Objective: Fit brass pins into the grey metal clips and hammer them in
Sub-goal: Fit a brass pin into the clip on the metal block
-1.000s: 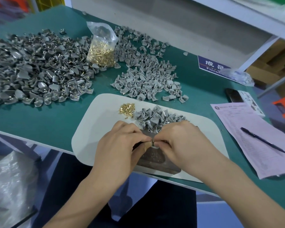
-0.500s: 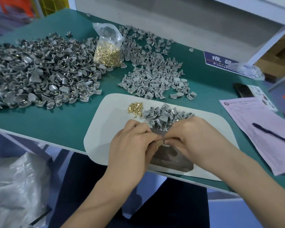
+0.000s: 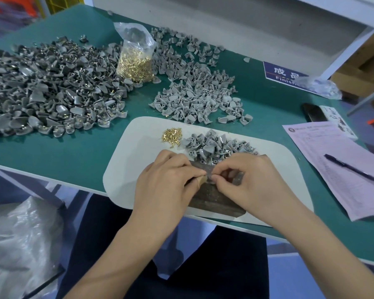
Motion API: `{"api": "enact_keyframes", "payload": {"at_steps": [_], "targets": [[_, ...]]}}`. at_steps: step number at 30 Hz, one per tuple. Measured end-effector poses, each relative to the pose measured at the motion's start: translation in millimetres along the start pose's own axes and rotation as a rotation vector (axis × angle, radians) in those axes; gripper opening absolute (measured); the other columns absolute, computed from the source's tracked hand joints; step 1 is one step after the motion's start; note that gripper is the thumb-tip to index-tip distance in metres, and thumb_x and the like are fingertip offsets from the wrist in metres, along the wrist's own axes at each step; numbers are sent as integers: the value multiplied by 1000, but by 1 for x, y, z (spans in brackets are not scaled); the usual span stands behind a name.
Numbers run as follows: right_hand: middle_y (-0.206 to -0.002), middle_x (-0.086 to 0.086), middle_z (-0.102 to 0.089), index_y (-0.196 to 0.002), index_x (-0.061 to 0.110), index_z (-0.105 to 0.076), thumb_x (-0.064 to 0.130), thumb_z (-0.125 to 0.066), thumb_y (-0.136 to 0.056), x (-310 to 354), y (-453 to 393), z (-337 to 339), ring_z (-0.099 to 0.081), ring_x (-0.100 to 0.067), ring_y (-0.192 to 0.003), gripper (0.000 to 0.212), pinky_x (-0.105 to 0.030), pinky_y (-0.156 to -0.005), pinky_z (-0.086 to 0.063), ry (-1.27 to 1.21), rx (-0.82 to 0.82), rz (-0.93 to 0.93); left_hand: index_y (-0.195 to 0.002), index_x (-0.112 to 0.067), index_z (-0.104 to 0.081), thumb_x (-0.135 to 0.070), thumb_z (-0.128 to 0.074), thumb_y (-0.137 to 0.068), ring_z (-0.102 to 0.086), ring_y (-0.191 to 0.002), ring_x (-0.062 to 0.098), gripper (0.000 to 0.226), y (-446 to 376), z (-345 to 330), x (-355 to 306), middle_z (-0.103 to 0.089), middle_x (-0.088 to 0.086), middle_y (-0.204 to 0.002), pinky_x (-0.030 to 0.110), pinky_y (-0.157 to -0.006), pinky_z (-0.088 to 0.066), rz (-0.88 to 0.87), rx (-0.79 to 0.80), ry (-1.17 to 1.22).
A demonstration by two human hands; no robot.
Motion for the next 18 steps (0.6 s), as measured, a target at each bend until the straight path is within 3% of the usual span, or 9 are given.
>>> {"api": "enact_keyframes", "payload": {"at_steps": [8,14,18], "targets": [[-65,9,-55,-65,26,-57,7,-75,-78,8,-2,1,-50,-7,-63,29,-17,-64,-39,79,54,80,-88,-35,-79,-36,-77,-81,-54,-85,15,8,-1,-2,0,-58,-16,-78,25,-57,-38,-15,-10,23],[-62,1,-55,-63,15,-65,11,-71,-76,8,-14,2,-49,-17,-60,15,-28,-63,-42,121,139,133,-88,-31,-78,-31,-79,-82,-51,-83,14,7,-2,-3,0,-56,-13,-76,30,-52,-42,-50,13,29],[-64,3,-58,-64,18,-66,12,-72,-78,-3,-9,-1,-55,-16,-64,16,-27,-65,-46,0,87,76,-92,-32,-78,-32,-78,-82,-51,-85,11,10,-3,-4,3,-57,-16,-78,24,-56,-38,-41,28,30]]}}
Point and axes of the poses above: each hand's wrist, its own y-axis away from the middle knuckle, its own z-axis out of the back of the hand, x = y × z, the point moved 4 cm from there along -y, towards the middle knuckle
